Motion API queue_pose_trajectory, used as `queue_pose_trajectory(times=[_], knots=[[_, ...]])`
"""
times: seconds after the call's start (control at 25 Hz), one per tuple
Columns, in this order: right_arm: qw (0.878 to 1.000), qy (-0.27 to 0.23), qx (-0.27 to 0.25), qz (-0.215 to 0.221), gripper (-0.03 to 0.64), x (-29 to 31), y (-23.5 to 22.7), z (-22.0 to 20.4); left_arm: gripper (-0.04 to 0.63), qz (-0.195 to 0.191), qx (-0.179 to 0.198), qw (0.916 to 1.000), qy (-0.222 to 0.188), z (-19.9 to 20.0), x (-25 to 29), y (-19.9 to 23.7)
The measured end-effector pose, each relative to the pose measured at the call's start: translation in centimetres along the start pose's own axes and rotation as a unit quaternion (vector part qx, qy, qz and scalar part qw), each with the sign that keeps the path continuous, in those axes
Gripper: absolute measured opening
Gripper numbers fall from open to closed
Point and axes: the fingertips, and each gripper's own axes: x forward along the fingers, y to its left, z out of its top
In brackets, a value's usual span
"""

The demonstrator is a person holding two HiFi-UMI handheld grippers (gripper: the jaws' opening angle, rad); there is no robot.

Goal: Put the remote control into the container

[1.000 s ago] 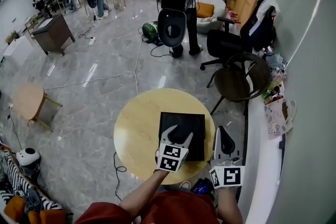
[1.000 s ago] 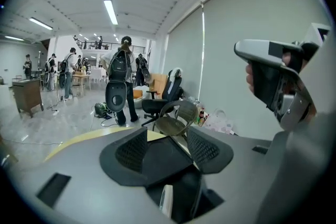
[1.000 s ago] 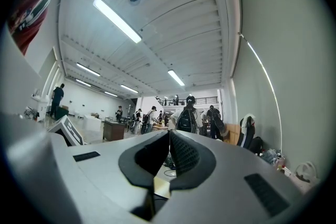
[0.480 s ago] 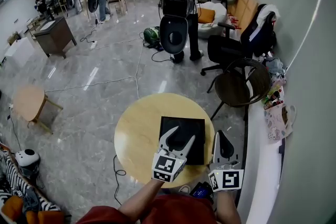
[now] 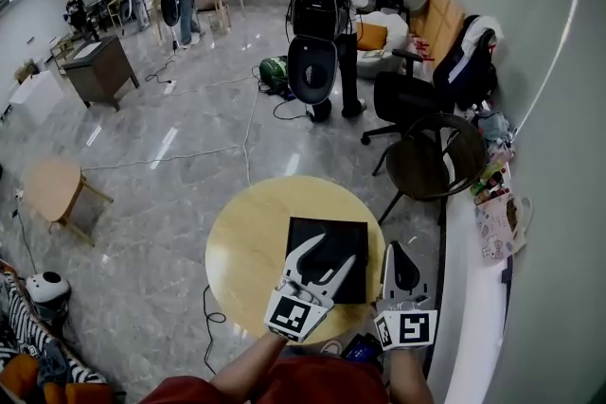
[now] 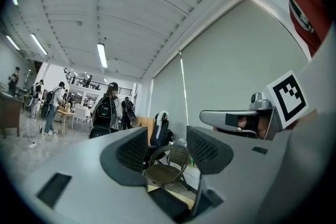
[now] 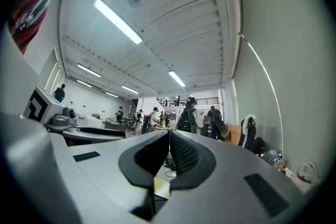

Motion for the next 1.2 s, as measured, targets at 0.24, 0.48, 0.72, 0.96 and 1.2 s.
queue_pose_trajectory(times=[0.24, 0.48, 0.72, 0.96, 1.2], knots=[[1.0, -0.001, -0.002, 0.001, 0.023, 0.1, -0.2, 0.3, 0.235, 0.002, -0.008, 0.9992, -0.04, 1.8, -0.1, 0.0], [1.0, 0.001, -0.003, -0.001, 0.023, -0.2, -0.5, 0.2, 0.233, 0.011, -0.02, 0.999, -0.039, 2.2, -0.6, 0.2], [1.0, 0.0, -0.004, -0.002, 0.023, -0.3, -0.3, 0.1, 0.199, 0.019, -0.044, 0.9976, -0.05, 2.4, -1.2, 0.7], [1.0, 0.001, -0.003, -0.003, 0.023, -0.4, -0.6, 0.1, 0.082, 0.008, -0.058, 0.9961, -0.066, 2.8, -1.6, 0.2], [1.0, 0.001, 0.0, 0.0, 0.023, -0.3, -0.2, 0.2, 0.025, 0.018, -0.038, 0.9963, -0.074, 3.8, -1.8, 0.0]])
